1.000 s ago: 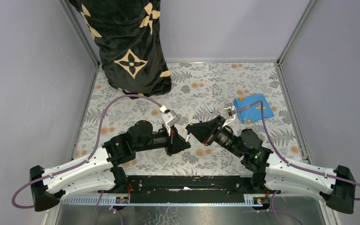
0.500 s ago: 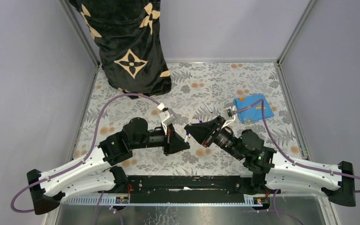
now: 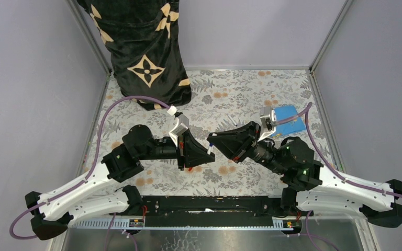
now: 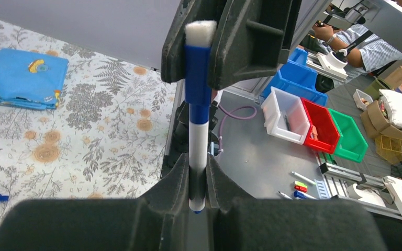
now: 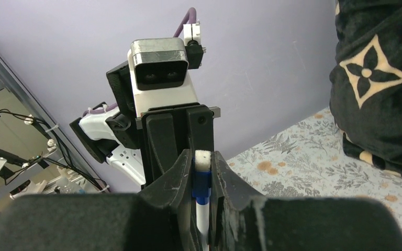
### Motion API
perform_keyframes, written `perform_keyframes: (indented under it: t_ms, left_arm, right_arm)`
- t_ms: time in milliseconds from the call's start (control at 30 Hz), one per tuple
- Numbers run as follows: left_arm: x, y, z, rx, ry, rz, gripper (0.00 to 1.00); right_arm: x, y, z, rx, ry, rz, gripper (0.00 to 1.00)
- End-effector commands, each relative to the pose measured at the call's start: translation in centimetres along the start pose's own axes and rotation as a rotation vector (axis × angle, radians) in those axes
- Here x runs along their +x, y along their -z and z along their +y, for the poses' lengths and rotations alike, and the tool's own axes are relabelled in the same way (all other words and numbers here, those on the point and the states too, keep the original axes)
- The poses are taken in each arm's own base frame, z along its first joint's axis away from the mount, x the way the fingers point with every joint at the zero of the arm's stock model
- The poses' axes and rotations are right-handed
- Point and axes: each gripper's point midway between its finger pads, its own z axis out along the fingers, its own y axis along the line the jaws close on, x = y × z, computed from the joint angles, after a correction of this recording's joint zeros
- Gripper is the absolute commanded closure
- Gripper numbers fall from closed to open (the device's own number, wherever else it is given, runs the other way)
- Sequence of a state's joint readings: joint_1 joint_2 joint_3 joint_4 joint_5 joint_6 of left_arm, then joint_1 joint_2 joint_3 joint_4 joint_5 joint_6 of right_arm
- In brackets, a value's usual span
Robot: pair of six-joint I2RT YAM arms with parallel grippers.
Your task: Insert the pens into the pen caps
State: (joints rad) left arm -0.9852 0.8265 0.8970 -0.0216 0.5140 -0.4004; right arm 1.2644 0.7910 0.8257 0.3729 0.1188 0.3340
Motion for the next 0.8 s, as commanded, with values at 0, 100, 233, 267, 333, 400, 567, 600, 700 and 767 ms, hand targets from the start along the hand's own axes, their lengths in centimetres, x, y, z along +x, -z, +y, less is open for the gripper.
perform_keyframes:
  t_ms: [0,100,233,267,333,400,567,600,700,767]
  left_arm:
    - [-11.9,1.5,-3.4,0.057,-0.236,-0.38,1.0]
    - [-11.5,1.2,-3.2,0.06,-0.235,-0.365,1.0]
    - [-10.9,0.8,-2.9,0.063,-0.223,-0.346,1.0]
    - [-10.7,0.7,-2.8,0.064,-0.219,-0.339,1.0]
    - [-10.4,0.6,-2.7,0.066,-0.213,-0.333,1.0]
    - [-10.3,0.5,-2.6,0.063,-0.207,-0.331,1.0]
    - [-10.1,0.7,-2.5,0.057,-0.2,-0.334,1.0]
    - [-10.0,0.7,-2.5,0.057,-0.198,-0.331,1.0]
    - [-9.9,0.8,-2.5,0.057,-0.196,-0.328,1.0]
    - [-9.8,0.8,-2.5,0.057,-0.196,-0.328,1.0]
  right_arm:
    - [8.9,2.8,1.3,-0.123,0.053,0.36,1.0]
    - [8.1,2.6,1.4,-0.121,0.066,0.338,1.0]
    - [6.6,2.4,1.7,-0.121,0.068,0.287,0.98]
    - [6.1,2.4,1.8,-0.121,0.065,0.272,0.96]
    - [5.4,2.3,1.9,-0.124,0.064,0.244,0.91]
    - [4.6,2.3,2.1,-0.127,0.063,0.217,0.82]
    - [3.3,2.3,2.6,-0.136,0.056,0.177,0.62]
    - [3.1,2.3,2.7,-0.139,0.055,0.169,0.6]
    - [2.3,2.5,2.9,-0.145,0.044,0.142,0.55]
    - [1.8,2.7,3.0,-0.15,0.039,0.122,0.54]
